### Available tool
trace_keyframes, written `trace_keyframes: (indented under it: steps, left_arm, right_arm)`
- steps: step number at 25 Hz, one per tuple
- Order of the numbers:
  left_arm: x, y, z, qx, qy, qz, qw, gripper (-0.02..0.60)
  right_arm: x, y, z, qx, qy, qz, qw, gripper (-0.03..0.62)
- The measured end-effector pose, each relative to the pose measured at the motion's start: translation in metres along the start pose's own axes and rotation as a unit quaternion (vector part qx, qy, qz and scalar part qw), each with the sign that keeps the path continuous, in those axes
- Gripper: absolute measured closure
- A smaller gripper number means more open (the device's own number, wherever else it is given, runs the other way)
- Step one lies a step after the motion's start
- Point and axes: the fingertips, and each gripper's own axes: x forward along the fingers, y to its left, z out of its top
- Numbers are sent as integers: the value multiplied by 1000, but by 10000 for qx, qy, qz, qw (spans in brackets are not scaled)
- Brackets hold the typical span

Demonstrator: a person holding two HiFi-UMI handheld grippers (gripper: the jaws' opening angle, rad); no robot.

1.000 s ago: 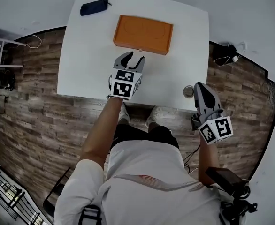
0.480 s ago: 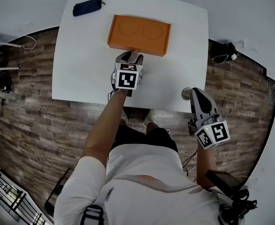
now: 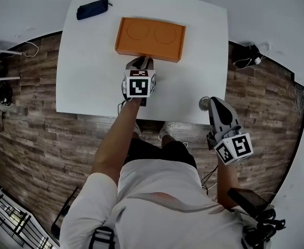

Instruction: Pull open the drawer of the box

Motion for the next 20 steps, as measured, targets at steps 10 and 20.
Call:
trace_keyframes:
  steps: [10, 20]
  left_arm:
    - [1, -1, 0, -14, -6, 51, 10000, 500]
    - [-23, -8, -30, -216, 38, 113, 9997, 500]
  right_arm:
    - [0, -1, -2, 22, 8, -24, 10000, 591]
    - [0, 3, -4, 23, -12, 108, 9999, 591]
